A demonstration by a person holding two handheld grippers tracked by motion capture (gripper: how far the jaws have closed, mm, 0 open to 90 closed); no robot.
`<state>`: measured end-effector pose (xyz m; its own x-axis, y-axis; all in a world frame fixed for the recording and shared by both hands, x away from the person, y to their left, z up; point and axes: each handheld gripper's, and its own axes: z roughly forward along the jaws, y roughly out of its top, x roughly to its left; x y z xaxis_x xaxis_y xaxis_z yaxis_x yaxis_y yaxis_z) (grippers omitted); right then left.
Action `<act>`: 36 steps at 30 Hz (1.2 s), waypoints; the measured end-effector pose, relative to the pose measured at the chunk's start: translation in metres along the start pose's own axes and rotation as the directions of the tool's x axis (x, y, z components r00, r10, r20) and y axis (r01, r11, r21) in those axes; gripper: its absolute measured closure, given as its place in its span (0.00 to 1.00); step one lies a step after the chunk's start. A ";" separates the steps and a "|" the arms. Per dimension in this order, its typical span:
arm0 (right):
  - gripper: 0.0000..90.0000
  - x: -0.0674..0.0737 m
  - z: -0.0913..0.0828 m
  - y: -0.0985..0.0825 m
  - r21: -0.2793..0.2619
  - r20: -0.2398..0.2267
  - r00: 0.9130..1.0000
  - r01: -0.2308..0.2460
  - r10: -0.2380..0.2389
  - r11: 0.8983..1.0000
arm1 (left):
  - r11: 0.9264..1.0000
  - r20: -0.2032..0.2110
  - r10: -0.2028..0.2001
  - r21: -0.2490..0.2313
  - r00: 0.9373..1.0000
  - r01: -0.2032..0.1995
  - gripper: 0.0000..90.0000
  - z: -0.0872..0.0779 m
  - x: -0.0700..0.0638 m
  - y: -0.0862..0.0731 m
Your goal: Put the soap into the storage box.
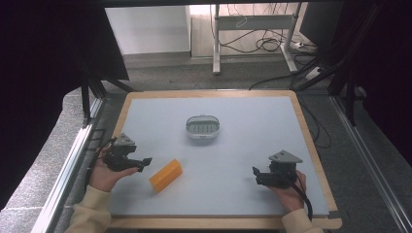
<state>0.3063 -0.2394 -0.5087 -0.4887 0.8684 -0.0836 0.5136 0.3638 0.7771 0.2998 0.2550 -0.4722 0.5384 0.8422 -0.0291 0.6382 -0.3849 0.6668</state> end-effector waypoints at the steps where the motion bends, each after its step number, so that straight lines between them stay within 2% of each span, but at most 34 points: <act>1: 0.09 -0.001 -0.001 -0.001 -0.007 -0.012 1.000 -0.009 0.009 1.000 | 1.000 0.001 -0.002 -0.001 1.000 0.002 0.24 0.000 -0.001 0.000; 6: 0.11 -0.007 -0.006 -0.006 -0.025 -0.027 0.999 -0.040 0.040 0.999 | 1.000 0.008 0.004 0.000 1.000 -0.004 0.24 -0.002 -0.003 0.000; 9: 0.11 -0.009 -0.007 -0.006 -0.035 -0.023 0.999 -0.043 0.042 0.998 | 1.000 0.020 0.006 -0.003 1.000 -0.006 0.25 -0.004 -0.004 0.000; 16: 0.12 -0.008 -0.007 -0.007 -0.037 -0.022 0.999 -0.036 0.035 0.999 | 1.000 0.043 -0.028 -0.012 0.999 0.028 0.27 -0.009 -0.002 0.001; 20: 0.12 -0.008 -0.007 -0.008 -0.031 -0.015 0.999 -0.029 0.028 0.999 | 1.000 0.041 -0.018 -0.010 0.999 0.018 0.28 -0.010 -0.004 0.002; 27: 0.12 -0.008 -0.008 -0.008 -0.036 -0.011 0.999 -0.043 0.043 0.998 | 1.000 0.028 0.008 -0.005 1.000 -0.008 0.28 -0.012 -0.008 0.004; 36: 0.13 -0.009 -0.009 -0.008 -0.040 -0.007 1.000 -0.029 0.028 0.999 | 1.000 0.016 0.029 0.005 0.999 -0.029 0.28 -0.011 -0.011 0.006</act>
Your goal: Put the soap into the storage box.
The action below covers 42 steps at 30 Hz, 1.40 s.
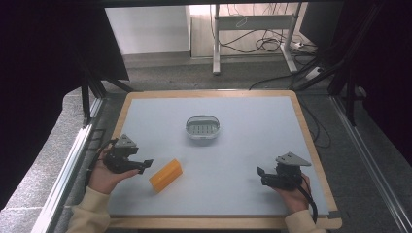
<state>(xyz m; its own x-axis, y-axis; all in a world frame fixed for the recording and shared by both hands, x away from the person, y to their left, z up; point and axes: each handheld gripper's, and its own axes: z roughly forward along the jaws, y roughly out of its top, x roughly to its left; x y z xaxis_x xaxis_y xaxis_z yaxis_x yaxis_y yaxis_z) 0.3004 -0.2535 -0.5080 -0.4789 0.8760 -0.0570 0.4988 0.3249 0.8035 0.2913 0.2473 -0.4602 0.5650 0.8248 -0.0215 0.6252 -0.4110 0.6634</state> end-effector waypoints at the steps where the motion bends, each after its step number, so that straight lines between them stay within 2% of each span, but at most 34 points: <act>1: 0.13 -0.001 0.000 0.000 0.006 0.008 1.000 0.005 -0.005 1.000 | 1.000 -0.001 0.001 -0.001 1.000 -0.001 0.28 -0.001 0.000 0.000; 8: 0.14 -0.006 -0.004 -0.002 0.004 0.040 0.999 -0.012 0.012 1.000 | 1.000 -0.006 0.026 0.003 1.000 -0.026 0.28 -0.002 -0.004 0.004; 15: 0.14 -0.006 -0.003 -0.002 0.001 0.033 0.999 -0.005 0.005 1.000 | 0.999 0.008 0.042 -0.008 0.999 -0.042 0.28 -0.006 -0.007 0.010; 21: 0.14 -0.003 -0.003 -0.003 0.005 0.027 1.000 0.004 -0.004 1.000 | 0.998 0.006 0.065 0.015 0.998 -0.065 0.28 -0.008 -0.012 0.012; 27: 0.14 -0.003 -0.002 -0.003 0.008 0.026 1.000 0.008 -0.008 1.000 | 0.998 0.023 0.059 0.015 0.998 -0.060 0.28 -0.010 -0.015 0.014; 32: 0.14 -0.002 -0.002 -0.003 0.010 0.028 1.000 0.012 -0.013 1.000 | 0.996 0.036 0.084 0.026 0.996 -0.085 0.28 -0.010 -0.023 0.020; 36: 0.14 -0.002 -0.002 -0.003 0.008 0.029 1.000 0.012 -0.013 1.000 | 0.995 0.047 0.095 0.033 0.994 -0.096 0.28 -0.009 -0.028 0.024; 42: 0.14 -0.002 -0.002 -0.003 0.009 0.032 0.999 0.012 -0.012 1.000 | 0.992 0.041 0.111 0.051 0.993 -0.113 0.28 -0.003 -0.034 0.029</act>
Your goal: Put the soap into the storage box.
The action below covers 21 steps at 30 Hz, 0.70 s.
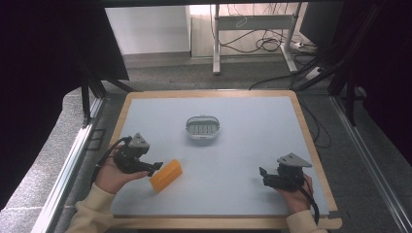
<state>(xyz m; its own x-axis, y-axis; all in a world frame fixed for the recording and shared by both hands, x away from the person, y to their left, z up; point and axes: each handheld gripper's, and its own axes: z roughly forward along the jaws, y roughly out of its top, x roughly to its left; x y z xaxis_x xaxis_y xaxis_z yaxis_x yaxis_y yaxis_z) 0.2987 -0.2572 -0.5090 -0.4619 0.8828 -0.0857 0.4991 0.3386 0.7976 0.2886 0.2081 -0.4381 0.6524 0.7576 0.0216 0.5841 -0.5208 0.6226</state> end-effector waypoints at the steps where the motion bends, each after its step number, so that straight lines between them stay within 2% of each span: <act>1: 0.14 0.000 0.000 0.000 0.000 0.000 1.000 0.000 0.000 1.000 | 1.000 0.003 0.003 0.003 1.000 -0.003 0.28 0.001 -0.001 0.001; 13: 0.14 0.001 0.000 0.000 0.006 0.002 1.000 0.008 -0.008 1.000 | 0.998 0.008 0.021 0.061 1.000 -0.022 0.28 0.014 -0.010 0.005; 21: 0.14 0.001 0.001 0.000 0.006 0.007 1.000 0.008 -0.008 1.000 | 0.994 0.018 0.025 0.110 1.000 -0.027 0.28 0.029 -0.018 0.010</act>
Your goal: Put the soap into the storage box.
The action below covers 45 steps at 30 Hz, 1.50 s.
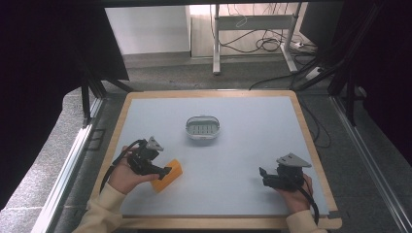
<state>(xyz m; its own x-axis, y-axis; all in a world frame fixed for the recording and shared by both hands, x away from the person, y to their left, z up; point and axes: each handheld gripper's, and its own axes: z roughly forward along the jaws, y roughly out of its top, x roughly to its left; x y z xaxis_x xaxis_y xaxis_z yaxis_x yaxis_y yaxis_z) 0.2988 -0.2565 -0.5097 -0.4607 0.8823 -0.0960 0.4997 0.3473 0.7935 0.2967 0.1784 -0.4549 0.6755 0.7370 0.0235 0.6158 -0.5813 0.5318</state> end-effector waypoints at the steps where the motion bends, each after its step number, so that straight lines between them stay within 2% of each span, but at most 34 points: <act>1: 0.14 0.000 0.000 0.000 0.000 0.000 1.000 0.000 0.000 1.000 | 1.000 0.003 -0.001 0.004 1.000 0.001 0.28 0.002 -0.001 0.000; 13: 0.14 0.000 0.001 0.000 0.006 0.002 1.000 0.002 -0.002 1.000 | 0.997 0.015 0.006 0.074 1.000 -0.008 0.29 0.019 -0.007 0.001; 20: 0.14 0.000 0.001 -0.001 0.011 0.005 1.000 0.003 -0.003 1.000 | 0.993 0.027 0.001 0.115 1.000 -0.004 0.35 0.029 -0.009 -0.001; 25: 0.14 0.000 0.002 -0.001 0.013 0.009 1.000 0.004 -0.004 1.000 | 0.990 0.043 -0.007 0.142 0.999 0.001 0.44 0.035 -0.010 -0.001; 29: 0.14 0.001 0.001 0.000 0.012 0.012 1.000 0.006 -0.007 1.000 | 0.982 0.028 -0.002 0.189 1.000 -0.003 0.51 0.043 -0.012 0.000; 34: 0.14 0.000 0.001 -0.001 0.014 0.024 1.000 0.009 -0.010 1.000 | 0.981 0.023 0.003 0.194 1.000 -0.007 0.56 0.048 -0.014 0.000; 37: 0.14 -0.001 0.000 0.000 0.010 0.027 1.000 0.007 -0.007 1.000 | 0.978 0.016 0.003 0.209 1.000 -0.006 0.58 0.052 -0.016 0.000; 41: 0.14 0.000 0.001 0.000 0.012 0.031 0.999 0.011 -0.011 1.000 | 0.976 0.032 -0.001 0.217 0.999 -0.006 0.66 0.053 -0.016 -0.001; 45: 0.14 0.001 0.000 0.000 -0.002 0.045 0.999 0.016 -0.016 1.000 | 0.976 0.039 -0.007 0.219 0.999 -0.002 0.68 0.052 -0.016 0.000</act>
<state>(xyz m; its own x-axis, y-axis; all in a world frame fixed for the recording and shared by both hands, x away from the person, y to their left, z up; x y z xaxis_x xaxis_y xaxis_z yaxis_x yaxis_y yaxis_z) 0.2983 -0.2559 -0.5094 -0.4352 0.8901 -0.1353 0.4908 0.3605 0.7932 0.3071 0.1487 -0.4998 0.6866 0.7269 -0.0134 0.6884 -0.6441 0.3335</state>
